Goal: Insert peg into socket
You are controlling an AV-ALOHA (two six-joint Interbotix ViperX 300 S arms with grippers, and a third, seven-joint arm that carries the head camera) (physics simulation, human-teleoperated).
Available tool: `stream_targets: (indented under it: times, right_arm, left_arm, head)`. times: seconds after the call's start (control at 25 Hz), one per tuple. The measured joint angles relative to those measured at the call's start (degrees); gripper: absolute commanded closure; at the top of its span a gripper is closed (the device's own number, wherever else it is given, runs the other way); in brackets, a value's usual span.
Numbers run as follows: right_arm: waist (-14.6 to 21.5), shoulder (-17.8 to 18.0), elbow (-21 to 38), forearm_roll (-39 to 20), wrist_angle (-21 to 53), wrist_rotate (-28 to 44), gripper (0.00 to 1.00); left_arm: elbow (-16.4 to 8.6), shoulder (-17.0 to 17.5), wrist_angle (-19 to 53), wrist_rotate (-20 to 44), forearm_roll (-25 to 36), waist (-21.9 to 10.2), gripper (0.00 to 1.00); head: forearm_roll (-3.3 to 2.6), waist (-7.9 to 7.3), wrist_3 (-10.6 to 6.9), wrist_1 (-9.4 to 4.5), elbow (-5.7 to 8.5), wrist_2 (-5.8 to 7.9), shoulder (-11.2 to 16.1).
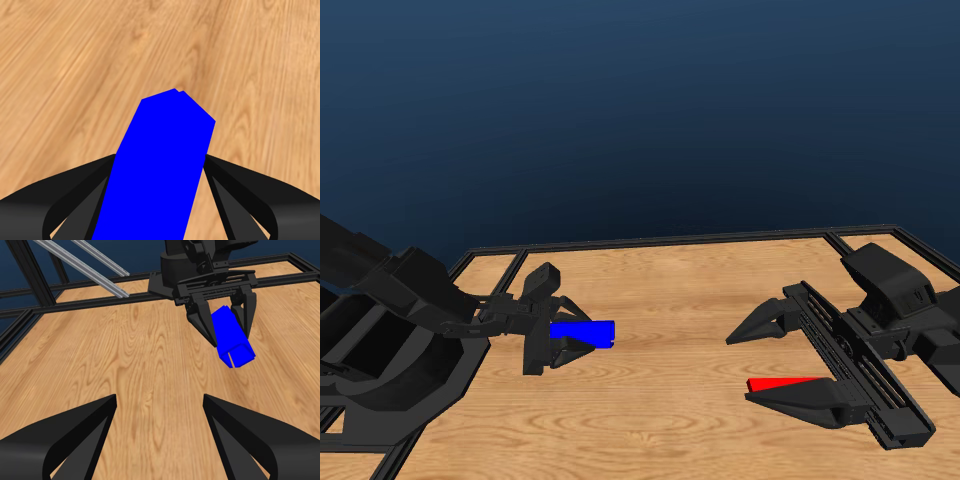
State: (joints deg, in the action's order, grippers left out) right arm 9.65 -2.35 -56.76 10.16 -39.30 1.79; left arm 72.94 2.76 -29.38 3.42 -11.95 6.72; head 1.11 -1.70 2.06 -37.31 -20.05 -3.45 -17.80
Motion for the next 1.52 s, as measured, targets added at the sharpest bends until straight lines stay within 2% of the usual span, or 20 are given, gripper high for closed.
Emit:
stream_targets:
  times: [0.2,0.36,0.52,0.72,0.84,1.0,1.12,1.24,1.28,1.32,1.4,1.52]
  right_arm:
    - [0.92,-0.27,-2.25,2.05,0.78,1.09,0.00]
    - [1.69,-1.33,-3.42,3.86,2.30,0.76,0.00]
    - [2.01,-1.76,-4.82,6.52,5.48,0.26,0.00]
    - [2.15,-1.24,-7.07,9.69,9.65,-1.07,0.00]
    - [2.10,-0.03,-7.20,11.00,12.26,-1.85,0.00]
    - [1.90,3.01,-7.93,11.85,14.86,-1.40,0.00]
    - [2.10,5.65,-8.87,11.86,15.34,-1.03,0.00]
    - [2.44,5.99,-9.27,12.43,13.81,-1.59,0.00]
    - [2.61,6.13,-9.35,12.74,13.40,-1.80,0.05]
    - [2.74,6.30,-9.50,13.10,12.80,-2.17,1.00]
    - [1.14,6.65,-10.10,13.93,11.53,-3.14,1.00]
    - [1.16,6.69,-10.10,14.73,11.60,-3.95,1.00]
  left_arm:
    - [-0.39,-0.09,0.89,0.09,-0.03,0.19,1.00]
    - [-0.67,0.94,2.16,-0.45,-1.00,-0.64,1.00]
    - [-2.56,2.84,5.26,-0.13,-1.96,-7.55,1.00]
    - [-7.48,5.97,8.20,-2.77,-3.68,-13.51,1.00]
    - [-10.96,7.65,9.56,-5.53,-5.00,-15.92,1.00]
    - [-13.51,9.60,9.30,-8.44,-6.66,-18.48,1.00]
    - [-14.01,10.33,8.40,-11.03,-7.96,-20.04,1.00]
    - [-14.07,10.51,7.51,-12.99,-9.47,-20.98,1.00]
    - [-14.06,10.55,7.20,-13.30,-9.81,-21.17,1.00]
    - [-14.09,10.59,6.77,-13.81,-10.25,-21.36,1.00]
    - [-14.08,10.61,5.88,-14.51,-11.23,-21.74,1.00]
    - [-14.09,10.61,4.60,-15.40,-12.57,-22.11,1.00]
  head:
    - [-0.28,0.49,-0.86,-0.37,0.00,0.52,-0.13]
    - [-0.55,1.22,-1.46,-0.71,-0.47,0.93,-1.52]
    - [-0.84,2.02,-2.20,-1.04,-1.40,1.31,-3.57]
    - [-1.33,3.09,-3.68,-1.56,-2.29,2.14,-5.29]
    - [-1.64,3.76,-4.64,-1.85,-2.50,2.65,-5.68]
    - [-1.98,4.52,-5.58,-2.21,-2.54,3.32,-5.74]
    - [-2.13,4.91,-5.93,-2.46,-2.54,3.63,-5.74]
    - [-2.19,5.15,-6.00,-2.64,-2.54,3.78,-5.74]
    - [-2.20,5.21,-5.98,-2.70,-2.54,3.81,-5.74]
    - [-2.21,5.25,-5.95,-2.76,-2.54,3.84,-5.74]
    - [-2.23,5.32,-5.86,-2.96,-2.54,3.89,-5.76]
    - [-2.27,5.41,-5.71,-3.32,-2.69,3.98,-6.33]
